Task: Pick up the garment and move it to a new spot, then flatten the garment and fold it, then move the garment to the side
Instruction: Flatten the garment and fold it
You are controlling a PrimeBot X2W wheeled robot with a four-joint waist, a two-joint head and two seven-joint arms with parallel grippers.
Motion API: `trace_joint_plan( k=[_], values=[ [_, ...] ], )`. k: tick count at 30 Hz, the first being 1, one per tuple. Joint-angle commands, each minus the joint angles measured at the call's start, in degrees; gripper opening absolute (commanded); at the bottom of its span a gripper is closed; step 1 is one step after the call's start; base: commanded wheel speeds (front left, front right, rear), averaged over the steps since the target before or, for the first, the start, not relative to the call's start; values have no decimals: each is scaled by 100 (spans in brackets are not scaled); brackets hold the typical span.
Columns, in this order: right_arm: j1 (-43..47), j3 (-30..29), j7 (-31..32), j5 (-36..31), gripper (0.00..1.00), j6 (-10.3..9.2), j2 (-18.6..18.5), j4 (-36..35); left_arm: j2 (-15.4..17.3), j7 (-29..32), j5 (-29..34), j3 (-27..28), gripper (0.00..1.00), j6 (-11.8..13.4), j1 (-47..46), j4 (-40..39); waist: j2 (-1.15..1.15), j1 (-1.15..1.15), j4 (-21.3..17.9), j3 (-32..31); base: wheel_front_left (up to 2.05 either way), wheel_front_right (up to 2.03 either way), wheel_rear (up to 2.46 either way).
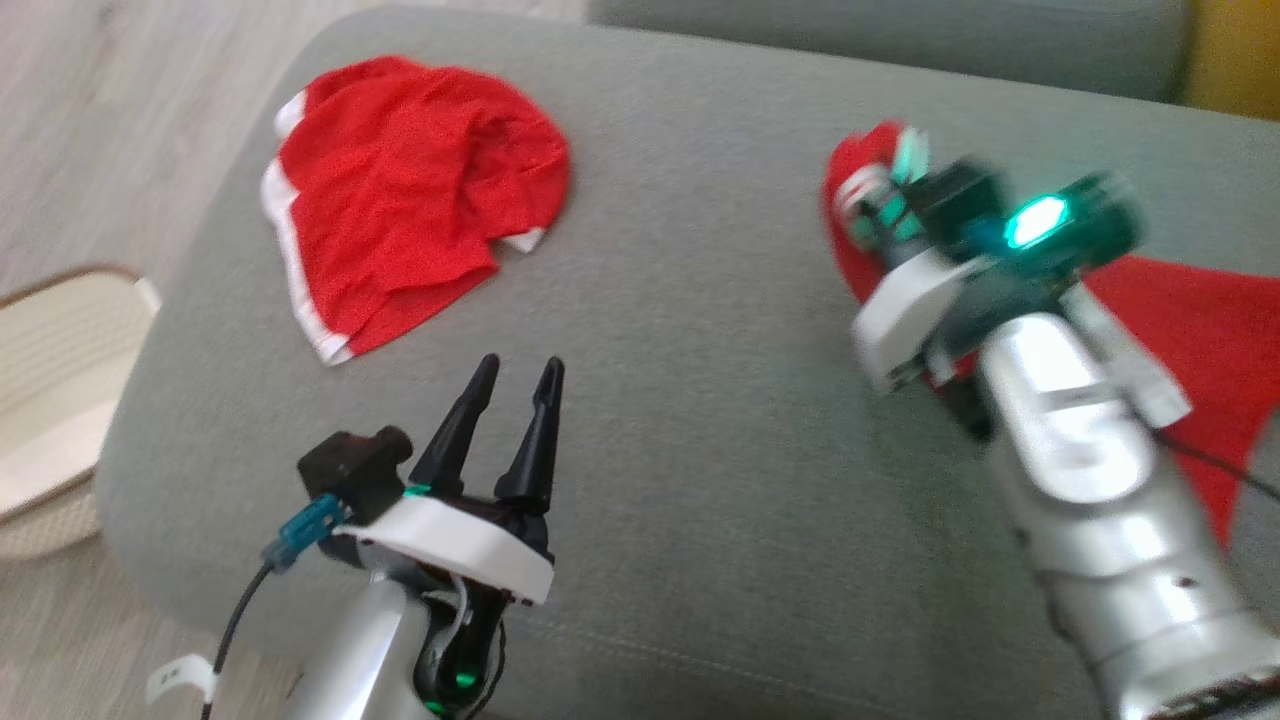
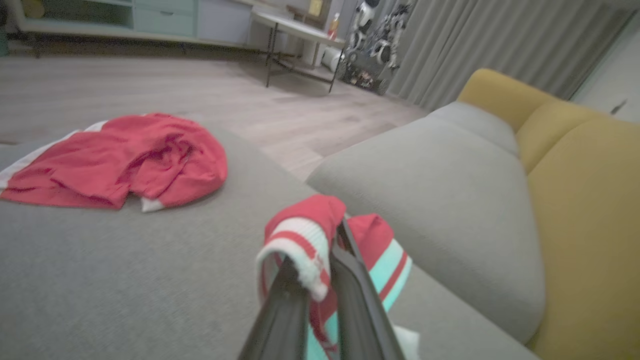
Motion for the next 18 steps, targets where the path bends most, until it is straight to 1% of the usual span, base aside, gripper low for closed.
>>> trace_joint_plan(
  k=[1, 2, 6, 8, 10, 12, 14, 18],
  values=[
    [-424, 248, -114, 78, 44, -4, 208, 86, 42, -31, -28, 113, 100, 16, -321, -170, 0, 0, 293, 183, 0, 0, 0],
    [-514, 352, -168, 130, 100, -4, 266, 342, 42, -31, -26, 73, 100, 26, -343, -161, 0, 0, 370, 206, 0, 0, 0],
    [-893, 626, -400, 429, 100, -4, 393, 1127, 42, -31, -64, -54, 100, 66, -391, -171, 0, 0, 609, 263, 0, 0, 0],
    [-1042, 778, -490, 596, 100, -4, 409, 1364, 42, -31, -74, -49, 100, 95, -382, -180, 0, 0, 636, 271, 0, 0, 0],
    [-1120, 1055, -489, 845, 100, -4, 412, 1482, 42, -31, -57, -26, 100, 110, -360, -170, 0, 0, 615, 262, 0, 0, 0],
    [-1174, 1304, -421, 1052, 100, -4, 413, 1591, 42, -31, -29, 20, 100, 123, -333, -150, 0, 0, 532, 232, 0, 0, 0],
    [-1237, 1402, -433, 1191, 100, -4, 414, 1683, 42, -31, -21, 67, 100, 124, -316, -146, 0, 0, 404, 179, 0, 0, 0],
    [-1283, 1235, -700, 1347, 100, -4, 415, 1822, 42, -31, 20, 176, 100, 112, -313, -183, 0, 0, 49, 40, 0, 0, 0]
  ],
)
